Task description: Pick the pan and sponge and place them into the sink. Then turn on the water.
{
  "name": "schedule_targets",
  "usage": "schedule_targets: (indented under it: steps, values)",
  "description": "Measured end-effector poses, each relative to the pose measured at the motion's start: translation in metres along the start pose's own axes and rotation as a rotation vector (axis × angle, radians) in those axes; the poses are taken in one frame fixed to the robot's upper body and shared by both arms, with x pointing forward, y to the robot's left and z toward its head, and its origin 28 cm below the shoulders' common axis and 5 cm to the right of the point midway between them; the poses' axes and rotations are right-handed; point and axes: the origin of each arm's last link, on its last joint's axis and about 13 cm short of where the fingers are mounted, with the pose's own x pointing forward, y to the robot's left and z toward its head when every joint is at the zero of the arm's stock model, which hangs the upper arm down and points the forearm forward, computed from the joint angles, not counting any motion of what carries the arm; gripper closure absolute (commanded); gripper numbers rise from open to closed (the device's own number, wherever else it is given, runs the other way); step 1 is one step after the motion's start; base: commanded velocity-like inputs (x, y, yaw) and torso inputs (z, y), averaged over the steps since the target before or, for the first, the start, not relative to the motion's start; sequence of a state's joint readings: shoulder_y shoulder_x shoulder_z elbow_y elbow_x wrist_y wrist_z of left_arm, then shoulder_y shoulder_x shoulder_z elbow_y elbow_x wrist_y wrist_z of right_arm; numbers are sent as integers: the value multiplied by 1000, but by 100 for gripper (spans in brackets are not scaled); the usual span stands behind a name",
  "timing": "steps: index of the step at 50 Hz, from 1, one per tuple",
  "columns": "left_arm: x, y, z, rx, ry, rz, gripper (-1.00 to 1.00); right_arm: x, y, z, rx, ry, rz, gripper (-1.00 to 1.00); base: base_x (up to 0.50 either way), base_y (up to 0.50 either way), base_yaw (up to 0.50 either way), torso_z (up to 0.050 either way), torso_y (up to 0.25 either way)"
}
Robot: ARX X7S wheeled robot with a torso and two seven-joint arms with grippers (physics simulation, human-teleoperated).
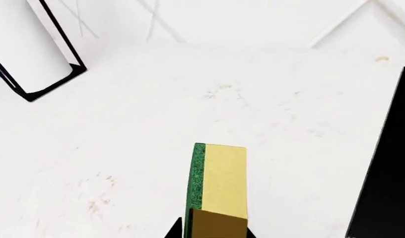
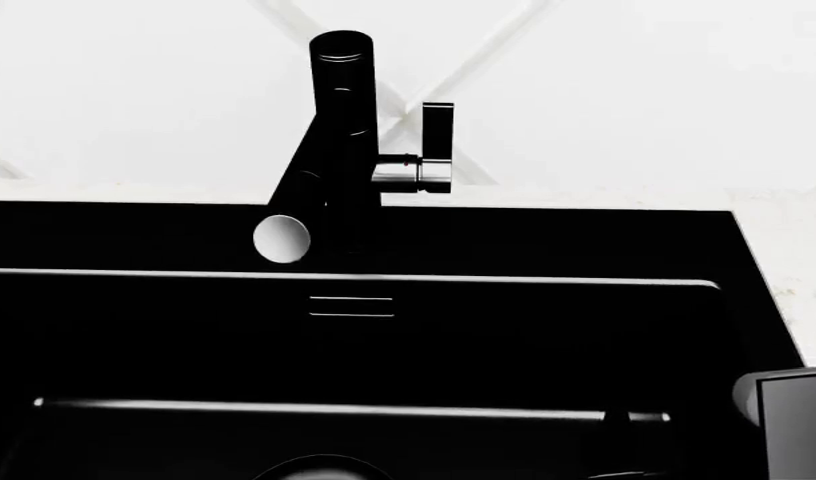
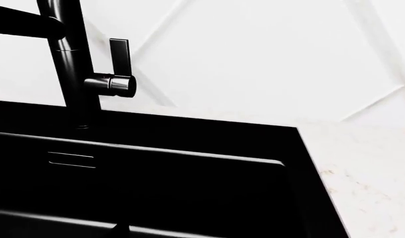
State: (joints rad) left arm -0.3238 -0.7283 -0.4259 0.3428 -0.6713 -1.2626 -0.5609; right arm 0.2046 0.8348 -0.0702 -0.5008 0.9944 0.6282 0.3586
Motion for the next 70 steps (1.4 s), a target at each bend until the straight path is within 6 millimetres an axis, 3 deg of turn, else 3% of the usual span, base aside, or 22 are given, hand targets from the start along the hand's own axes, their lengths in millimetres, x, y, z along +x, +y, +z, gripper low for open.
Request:
schedule_targets:
  steps: [14, 24, 38, 70]
  values:
    - [-22, -13, 17, 20, -92, -94, 100, 0, 0, -1, 2, -3, 0, -100, 0, 0, 0, 0, 0]
    - [-34, -47, 33, 85, -172, -276, 100, 0, -1, -4, 10, -2, 0, -100, 0, 0, 0, 0, 0]
    - [-48, -77, 44, 172, -237, -434, 100, -1, -2, -6, 16, -1, 1, -100, 0, 0, 0, 0, 0]
    - [-72, -111, 38, 303, -284, -652, 100, -4, -2, -12, 27, 3, -3, -100, 0, 0, 0, 0, 0]
